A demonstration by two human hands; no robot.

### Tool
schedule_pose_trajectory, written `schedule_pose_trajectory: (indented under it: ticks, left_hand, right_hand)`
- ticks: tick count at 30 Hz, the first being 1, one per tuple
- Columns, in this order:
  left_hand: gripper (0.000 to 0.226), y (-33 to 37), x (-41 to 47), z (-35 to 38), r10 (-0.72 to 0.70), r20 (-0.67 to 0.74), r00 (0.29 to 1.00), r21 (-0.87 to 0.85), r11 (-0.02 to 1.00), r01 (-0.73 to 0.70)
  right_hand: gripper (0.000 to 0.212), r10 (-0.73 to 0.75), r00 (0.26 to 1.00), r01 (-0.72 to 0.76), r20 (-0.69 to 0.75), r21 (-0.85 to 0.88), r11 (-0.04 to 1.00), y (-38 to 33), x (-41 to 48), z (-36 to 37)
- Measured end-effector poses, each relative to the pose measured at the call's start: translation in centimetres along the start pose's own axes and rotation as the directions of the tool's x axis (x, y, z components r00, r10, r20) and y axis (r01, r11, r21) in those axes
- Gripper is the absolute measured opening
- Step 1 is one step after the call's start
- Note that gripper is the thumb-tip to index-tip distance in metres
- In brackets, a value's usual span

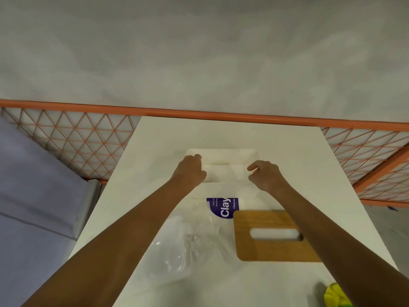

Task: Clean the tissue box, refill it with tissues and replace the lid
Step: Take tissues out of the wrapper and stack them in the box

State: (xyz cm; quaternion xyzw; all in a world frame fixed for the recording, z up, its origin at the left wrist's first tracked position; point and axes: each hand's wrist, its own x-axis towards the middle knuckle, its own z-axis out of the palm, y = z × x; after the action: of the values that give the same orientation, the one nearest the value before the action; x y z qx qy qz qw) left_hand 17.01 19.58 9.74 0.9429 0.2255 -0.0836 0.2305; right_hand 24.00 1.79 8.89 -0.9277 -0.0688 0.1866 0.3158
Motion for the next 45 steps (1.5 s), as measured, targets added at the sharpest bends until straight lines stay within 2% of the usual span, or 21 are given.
schedule_pose_trajectory:
  ticks: [3,7,9,14,18,21,24,27,29,31,36,39,45]
  left_hand:
    - [0.049,-1.4,-2.5,-0.4,0.029,-0.06,0.998,0.042,0.999,-0.027]
    - [0.048,-4.2,-5.6,-0.3,0.012,-0.094,0.996,0.071,0.997,-0.005]
    - [0.048,-5.7,-6.9,0.0,-0.007,-0.076,0.997,0.064,0.998,0.012]
    - [0.049,-9.8,-9.9,1.0,-0.014,0.003,1.0,-0.028,1.0,0.014]
    - [0.055,-12.4,-12.3,2.6,-0.01,-0.009,1.0,-0.115,0.993,0.009]
    - [0.072,-13.6,-13.9,3.5,0.048,-0.004,0.999,-0.158,0.986,-0.048]
    - [0.104,-14.3,-15.2,3.9,0.105,0.065,0.992,-0.082,0.992,-0.1]
    - [0.119,-14.8,-15.6,4.6,0.149,0.141,0.979,0.045,0.987,-0.156]
    - [0.118,-15.1,-15.4,5.2,0.163,0.154,0.975,0.107,0.978,-0.18]
    - [0.113,-15.3,-15.1,5.5,0.169,0.14,0.976,0.144,0.972,-0.189]
    - [0.107,-15.3,-14.8,5.8,0.18,0.091,0.979,0.151,0.97,-0.193]
    - [0.107,-15.3,-14.7,5.9,0.193,0.078,0.978,0.175,0.963,-0.204]
    - [0.107,-15.8,-14.6,5.6,0.214,0.037,0.976,0.159,0.963,-0.217]
  right_hand:
    - [0.026,-0.029,0.995,0.02,0.092,0.095,0.995,0.2,-2.6,0.7]
    - [0.019,0.025,0.971,-0.085,0.237,0.244,0.966,1.0,-5.6,3.3]
    - [0.009,0.057,0.955,-0.157,0.292,0.334,0.929,1.4,-6.8,4.8]
    - [0.012,0.055,0.904,-0.262,0.423,0.447,0.855,1.4,-9.1,8.5]
    - [0.018,0.062,0.91,-0.24,0.41,0.397,0.886,1.1,-9.8,11.2]
    - [0.012,0.05,0.91,-0.225,0.412,0.389,0.894,0.5,-10.4,12.2]
    - [0.016,0.028,0.914,-0.207,0.404,0.405,0.891,0.0,-11.0,12.8]
    - [0.015,0.014,0.919,-0.166,0.393,0.355,0.92,-0.4,-11.4,13.7]
    - [0.017,0.026,0.933,-0.136,0.358,0.286,0.948,-0.6,-11.2,14.2]
    - [0.029,0.043,0.945,-0.129,0.326,0.244,0.961,-0.7,-10.8,14.6]
    - [0.043,0.02,0.966,-0.083,0.26,0.234,0.969,-1.5,-11.1,15.2]
    - [0.051,0.014,0.961,-0.082,0.276,0.237,0.968,-1.9,-11.7,15.5]
    - [0.032,-0.014,0.953,-0.093,0.303,0.335,0.938,-2.4,-11.5,14.3]
